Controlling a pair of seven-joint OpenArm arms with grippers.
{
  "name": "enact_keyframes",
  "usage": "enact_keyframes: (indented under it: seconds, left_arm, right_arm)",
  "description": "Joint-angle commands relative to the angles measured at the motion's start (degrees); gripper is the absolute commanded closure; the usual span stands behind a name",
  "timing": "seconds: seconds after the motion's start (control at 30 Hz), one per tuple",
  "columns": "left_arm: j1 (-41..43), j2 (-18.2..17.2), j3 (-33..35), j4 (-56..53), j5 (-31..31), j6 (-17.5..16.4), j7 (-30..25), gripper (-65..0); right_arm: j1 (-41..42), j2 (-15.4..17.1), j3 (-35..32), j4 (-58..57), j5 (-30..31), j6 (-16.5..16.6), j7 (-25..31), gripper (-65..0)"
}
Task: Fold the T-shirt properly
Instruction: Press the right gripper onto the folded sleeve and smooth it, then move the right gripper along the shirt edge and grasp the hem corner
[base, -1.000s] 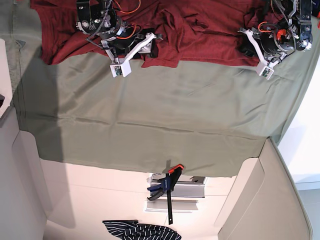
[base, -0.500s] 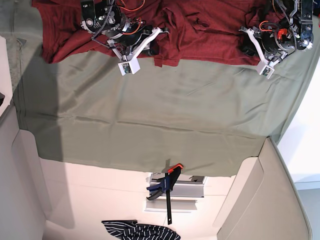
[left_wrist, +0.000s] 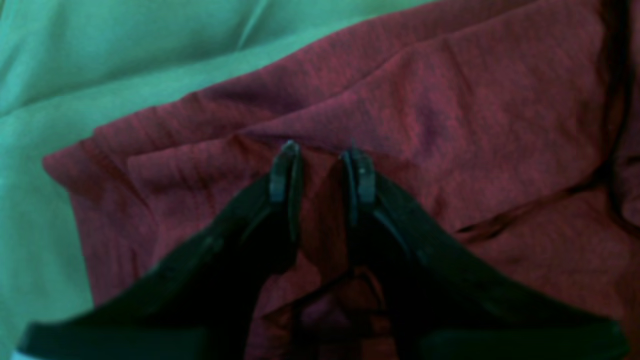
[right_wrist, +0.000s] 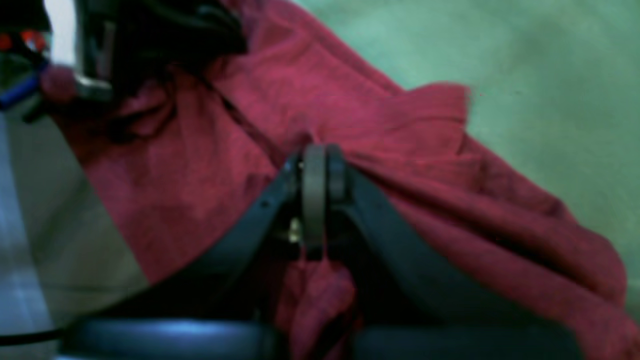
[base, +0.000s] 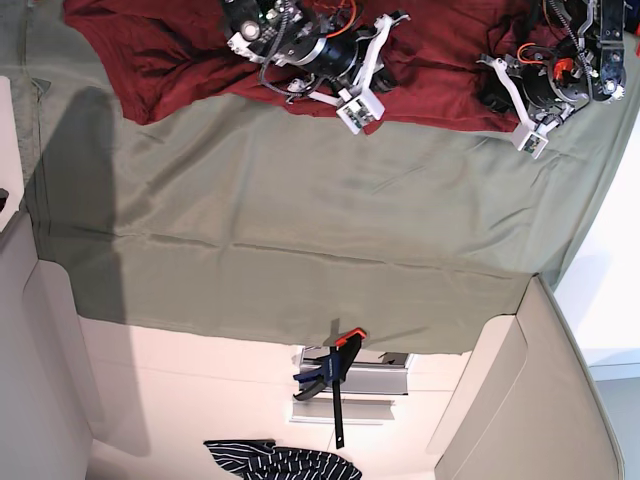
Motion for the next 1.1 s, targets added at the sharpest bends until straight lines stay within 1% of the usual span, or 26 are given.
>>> enact_keyframes:
  seconds: [0.0, 0.1, 0.17, 0.4, 0.43, 0.5, 0.53, 0.57, 0.6, 0.67, 0.7, 0.73, 0.83, 0.9, 0.93, 1.07]
  left_arm:
    - [-0.7, -1.1, -0.3, 0.8, 0.1, -0.2, -0.3, -18.3]
    - [-0.7, -1.1, -0.3, 0.8, 0.1, -0.2, -0.4, -18.3]
    - [-0.7, -1.1, -0.3, 0.8, 0.1, -0.2, -0.4, -18.3]
    - [-0.7, -1.1, -0.3, 0.8, 0.1, -0.2, -0.4, -18.3]
    - [-0.7, -1.1, -0.3, 0.8, 0.1, -0.2, -0.4, -18.3]
    - [-0.7, -1.1, -0.3, 0.8, 0.1, -0.2, -0.4, -18.3]
    - [-0.7, -1.1, -0.3, 0.8, 0.1, -0.2, -0.4, -18.3]
    - [-0.7, -1.1, -0.3, 0.8, 0.1, -0.2, -0.4, -18.3]
    - [-0.7, -1.1, -0.3, 0.8, 0.1, -0.2, -0.4, -18.3]
    - [-0.7, -1.1, -0.3, 0.8, 0.1, -0.2, -0.4, -18.3]
    - [-0.7, -1.1, -0.3, 0.8, 0.1, -0.2, -0.4, -18.3]
    - [-0.7, -1.1, -0.3, 0.8, 0.1, -0.2, -0.4, -18.3]
    - [-0.7, -1.1, -0.3, 0.8, 0.1, -0.2, -0.4, -18.3]
    - [-0.7, -1.1, -0.3, 0.8, 0.1, -0.2, -0.4, -18.3]
    - [-0.7, -1.1, -0.3, 0.8, 0.1, -0.2, -0.3, -18.3]
    - [-0.7, -1.1, -0.3, 0.8, 0.1, -0.2, -0.8, -18.3]
  right_arm:
    - [0.9, -0.6, -0.4, 1.3, -0.7, -1.0, 1.1, 0.0]
    - [0.9, -0.6, -0.5, 1.3, -3.4, -2.5, 1.1, 0.0]
    - [0.9, -0.6, -0.5, 1.3, -4.5, -2.5, 1.1, 0.0]
    - [0.9, -0.6, -0.5, 1.3, -5.0, -2.4, 0.7, 0.0]
    - [0.9, -0.6, -0.5, 1.3, -5.2, -2.4, 0.4, -3.0]
    - [0.9, -0.6, -0.5, 1.3, -5.4, -2.2, 0.5, -24.0]
    - [0.9, -0.6, -0.5, 1.3, -5.7, -2.3, 0.5, -31.4]
    - [1.0, -0.6, -0.5, 1.3, -7.1, -2.3, 0.5, -35.3]
    - [1.1, -0.6, -0.5, 1.3, -9.6, -3.2, 0.4, -35.8]
    - [1.4, -0.6, 0.2, 1.3, -15.9, -8.1, 0.4, -35.7]
    - [1.7, -0.6, 1.1, 1.3, -18.0, -10.1, 0.4, -35.6]
    - [2.1, -0.6, 2.4, 1.3, -18.6, -11.3, 0.3, -35.6]
    - [3.2, -0.6, 8.7, 1.3, -16.6, -11.6, -0.9, -35.6]
    - [3.8, -0.6, 14.6, 1.3, -13.2, -11.5, -1.0, -35.6]
    - [4.0, -0.6, 17.9, 1.3, -11.0, -11.0, -1.1, -35.6]
    - [4.6, -0.5, 31.3, 1.2, -0.3, -5.0, -3.0, -35.5]
